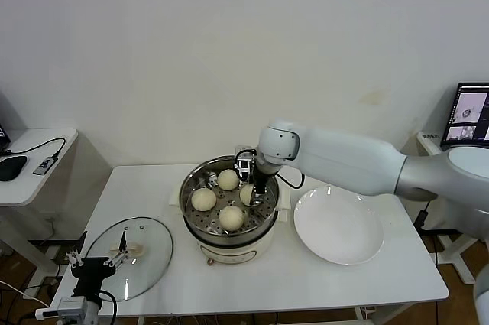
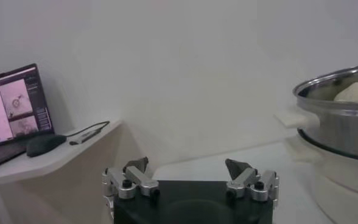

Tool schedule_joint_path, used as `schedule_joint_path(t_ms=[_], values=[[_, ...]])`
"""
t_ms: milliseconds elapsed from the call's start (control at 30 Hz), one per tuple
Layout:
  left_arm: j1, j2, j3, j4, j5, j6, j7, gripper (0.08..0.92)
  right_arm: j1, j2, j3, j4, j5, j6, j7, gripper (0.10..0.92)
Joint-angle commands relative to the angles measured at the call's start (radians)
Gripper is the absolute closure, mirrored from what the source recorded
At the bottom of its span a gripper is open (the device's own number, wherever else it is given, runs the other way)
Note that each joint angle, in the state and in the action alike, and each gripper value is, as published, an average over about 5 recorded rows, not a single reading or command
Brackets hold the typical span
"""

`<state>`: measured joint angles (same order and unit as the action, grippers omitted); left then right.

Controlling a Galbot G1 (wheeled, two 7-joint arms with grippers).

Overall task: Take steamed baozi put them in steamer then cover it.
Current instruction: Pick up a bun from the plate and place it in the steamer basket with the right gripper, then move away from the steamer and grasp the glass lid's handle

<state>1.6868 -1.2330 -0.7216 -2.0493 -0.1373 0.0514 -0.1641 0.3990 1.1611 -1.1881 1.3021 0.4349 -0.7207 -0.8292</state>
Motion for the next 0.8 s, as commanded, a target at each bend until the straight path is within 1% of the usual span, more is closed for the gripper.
schedule_joint_path(t_ms=[33,167,333,433,533,600,667,800], values=[[-0.003,0.001,0.0,-0.001,0.0,0.002,0.001,0.177,0.007,-0.049,0.044,0.071,-0.004,-0.005,0.026,0.276],[-0.005,0.004,0.0,0.002,0.0,0.002,0.001,0.177,0.009,-0.108,0.09,0.128,0.017,-0.005,0.056,0.211],[-0.007,0.005,0.002,0.009,0.001,0.001,0.002,0.177,-0.053,-0.228,0.186,0.254,0.064,-0.003,0.126,0.203],[-0.008,0.005,0.003,0.01,0.002,0.001,0.002,0.177,-0.144,-0.317,0.279,0.364,0.114,0.018,0.238,0.202],[-0.011,0.006,0.006,0.011,0.005,0.003,0.003,0.177,-0.287,-0.406,0.387,0.45,0.141,0.079,0.363,0.203],[-0.013,0.007,0.01,0.013,0.007,0.004,0.003,0.177,-0.413,-0.462,0.489,0.489,0.108,0.154,0.425,0.203],[-0.015,0.008,0.014,0.017,0.01,0.004,0.003,0.177,-0.561,-0.51,0.616,0.519,0.043,0.247,0.467,0.203],[-0.017,0.012,0.019,0.028,0.021,0.002,0.003,0.177,-0.874,-0.557,0.889,0.566,-0.094,0.404,0.514,0.203]])
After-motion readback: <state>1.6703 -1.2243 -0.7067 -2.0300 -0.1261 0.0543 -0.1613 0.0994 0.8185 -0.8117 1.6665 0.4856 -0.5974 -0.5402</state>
